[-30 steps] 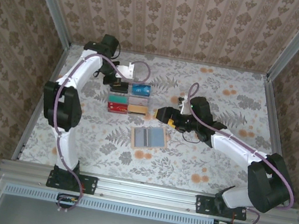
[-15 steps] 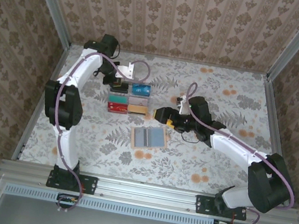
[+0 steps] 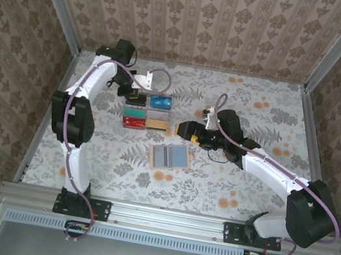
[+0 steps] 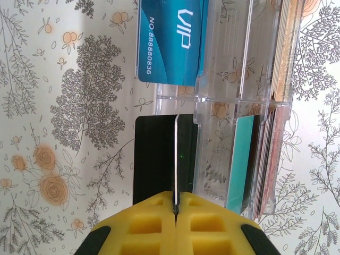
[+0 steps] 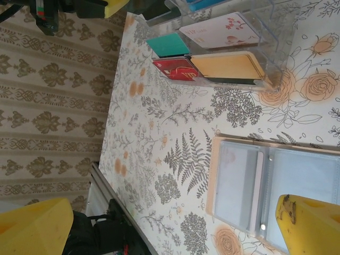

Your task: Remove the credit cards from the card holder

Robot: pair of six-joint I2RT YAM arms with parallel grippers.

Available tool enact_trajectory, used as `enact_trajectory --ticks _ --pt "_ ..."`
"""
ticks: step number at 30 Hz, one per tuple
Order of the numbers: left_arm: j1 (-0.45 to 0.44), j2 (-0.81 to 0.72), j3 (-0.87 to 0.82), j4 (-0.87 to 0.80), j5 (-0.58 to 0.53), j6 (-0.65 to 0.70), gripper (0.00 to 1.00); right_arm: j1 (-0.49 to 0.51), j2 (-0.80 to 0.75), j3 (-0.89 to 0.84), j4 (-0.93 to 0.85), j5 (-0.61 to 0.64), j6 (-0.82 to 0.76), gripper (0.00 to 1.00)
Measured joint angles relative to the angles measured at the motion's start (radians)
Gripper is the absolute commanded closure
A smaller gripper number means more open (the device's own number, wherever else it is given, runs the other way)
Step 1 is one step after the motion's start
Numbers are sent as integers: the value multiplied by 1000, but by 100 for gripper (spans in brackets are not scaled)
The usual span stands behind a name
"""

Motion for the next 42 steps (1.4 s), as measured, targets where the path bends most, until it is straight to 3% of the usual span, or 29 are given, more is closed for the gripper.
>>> enact_trajectory --ticks 7,18,23,29,37,42 --pt "0 6 0 6 -8 0 79 0 0 0 0 0 0 0" --pt "0 -5 -6 55 -2 -1 73 2 0 2 -28 14 -9 1" --pt "0 -117 -102 156 39 -32 68 51 24 70 -150 104 -67 3" --pt "0 -375 -319 395 94 -237 58 168 132 176 -267 222 -144 7" --pt "-2 -673 -708 752 165 -687 31 299 324 307 -439 399 -244 11" --pt "-2 -820 -894 898 126 -993 22 328 423 368 -504 456 -275 18"
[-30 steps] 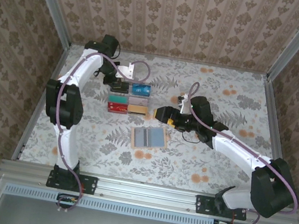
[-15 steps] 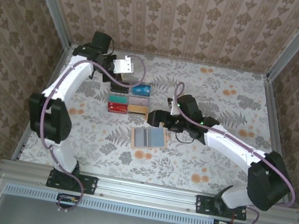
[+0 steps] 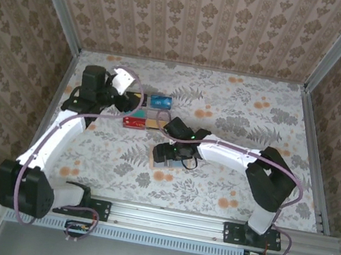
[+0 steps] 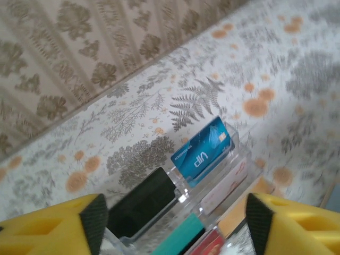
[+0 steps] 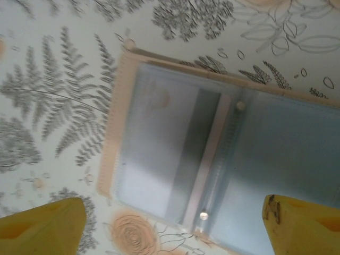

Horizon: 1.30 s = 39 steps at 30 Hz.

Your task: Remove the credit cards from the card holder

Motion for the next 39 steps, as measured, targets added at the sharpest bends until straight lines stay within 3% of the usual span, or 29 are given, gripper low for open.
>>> enact_trajectory --ticks 5,9,14,19,23,28,34,39 --pt "0 -81 -83 42 -82 -304 18 2 66 35 -52 44 -6 22" --pt "3 -97 -84 -29 -190 -495 16 3 97 51 -75 72 -6 29" --pt "10 -97 -95 -116 -238 -608 17 3 111 63 -91 99 -3 38" --pt "7 -92 -142 -152 -207 -673 16 -6 113 59 -89 103 13 45" --pt "-24 -74 -180 -166 -134 -727 20 -11 110 47 -77 102 13 46" --pt "-130 -24 -255 -119 -41 -840 28 -16 96 23 -50 97 13 50" --pt "-291 90 -308 -34 18 -966 47 -31 66 -29 7 81 13 59" --pt "-336 157 -340 72 39 -1043 57 -52 41 -76 59 51 19 65"
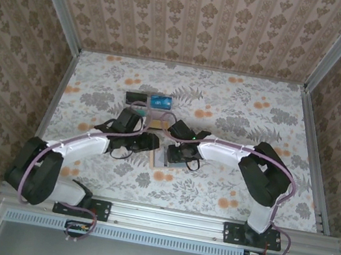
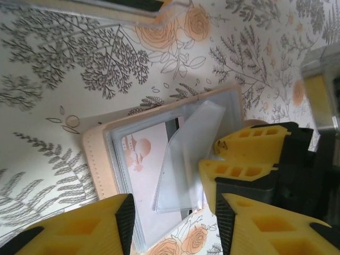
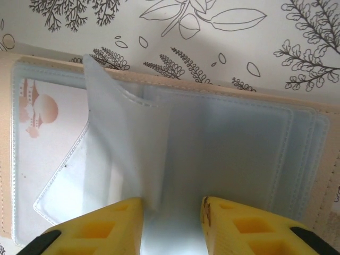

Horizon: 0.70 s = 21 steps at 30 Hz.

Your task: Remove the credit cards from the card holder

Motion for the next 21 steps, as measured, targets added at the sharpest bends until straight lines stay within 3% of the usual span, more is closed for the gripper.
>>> enact_trajectory --ticks 21 --pt "-19 216 25 186 84 -74 60 -43 -57 -106 143 -112 32 66"
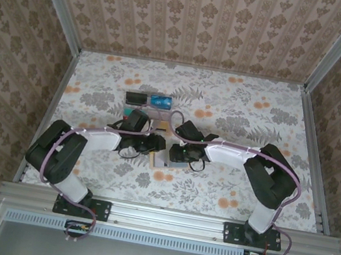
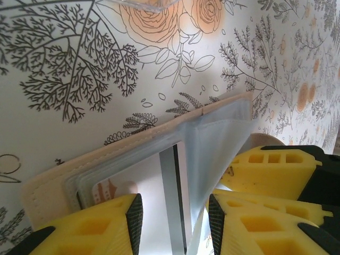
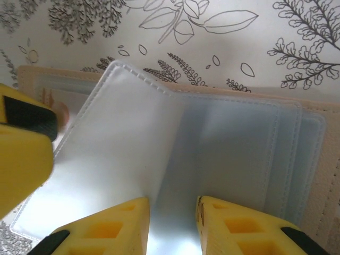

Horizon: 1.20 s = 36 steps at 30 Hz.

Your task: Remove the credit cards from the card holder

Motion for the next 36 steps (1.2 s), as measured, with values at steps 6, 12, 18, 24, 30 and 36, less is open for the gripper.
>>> enact_trajectory --ticks 6,12,18,24,30,36 --pt "-13 24 0 59 35 -19 62 -10 -50 -61 56 -24 19 62" --pt "-18 25 0 122 65 -34 62 -20 -182 -139 85 -9 24 56" --pt "-46 58 2 219 114 -68 57 -34 -346 -210 108 87 34 52" --pt "-113 142 77 243 135 -86 49 -63 -462 -279 111 187 61 53" --pt "-121 200 105 257 134 -97 50 -75 -495 -296 113 214 69 52" --pt "-82 117 97 190 112 -84 53 -77 -477 -289 134 148 63 53"
